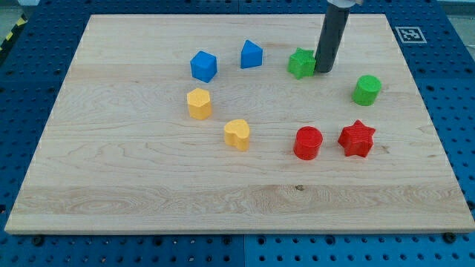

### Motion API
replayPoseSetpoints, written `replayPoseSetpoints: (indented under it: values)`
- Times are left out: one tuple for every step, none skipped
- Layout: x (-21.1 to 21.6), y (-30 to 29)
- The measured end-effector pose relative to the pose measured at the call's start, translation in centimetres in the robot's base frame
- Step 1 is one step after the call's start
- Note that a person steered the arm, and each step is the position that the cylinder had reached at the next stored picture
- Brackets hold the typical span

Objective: Move the blue cube closer to the yellow hexagon

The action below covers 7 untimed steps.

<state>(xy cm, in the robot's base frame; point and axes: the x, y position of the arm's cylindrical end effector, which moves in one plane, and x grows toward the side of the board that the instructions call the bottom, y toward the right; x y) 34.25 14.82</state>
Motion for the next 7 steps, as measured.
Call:
replayPoseSetpoints:
  values:
    - [-4.3, 0.1]
    - [-7.5, -1.8]
    - [-8.5, -7.3]
    - [-8.7, -13.0]
    - [-8.7, -16.9]
    - [-8.2, -17.7]
    - [-7.5, -17.7]
